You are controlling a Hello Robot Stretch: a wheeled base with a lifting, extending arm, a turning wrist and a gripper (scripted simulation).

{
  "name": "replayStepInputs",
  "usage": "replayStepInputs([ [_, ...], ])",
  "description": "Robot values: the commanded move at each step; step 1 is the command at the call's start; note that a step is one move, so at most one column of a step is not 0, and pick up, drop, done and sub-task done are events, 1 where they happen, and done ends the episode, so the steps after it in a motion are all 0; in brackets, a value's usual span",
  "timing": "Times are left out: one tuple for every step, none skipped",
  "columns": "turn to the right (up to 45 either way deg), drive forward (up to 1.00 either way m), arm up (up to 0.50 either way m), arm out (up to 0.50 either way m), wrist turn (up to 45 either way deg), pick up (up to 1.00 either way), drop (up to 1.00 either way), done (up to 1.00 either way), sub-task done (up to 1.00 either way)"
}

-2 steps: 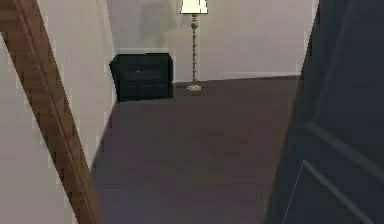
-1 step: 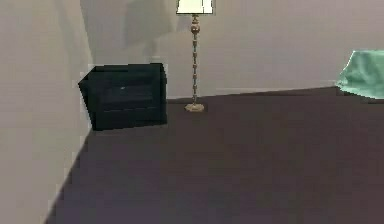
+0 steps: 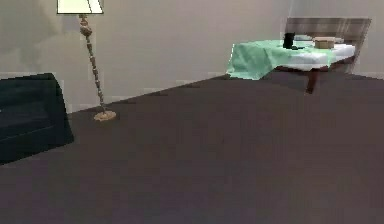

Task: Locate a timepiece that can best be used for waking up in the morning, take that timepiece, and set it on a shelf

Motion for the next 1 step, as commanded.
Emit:
replayStepInputs([
  [0.0,0.10,0.00,0.00,0.0,0.00,0.00,0.00,0.00],
])
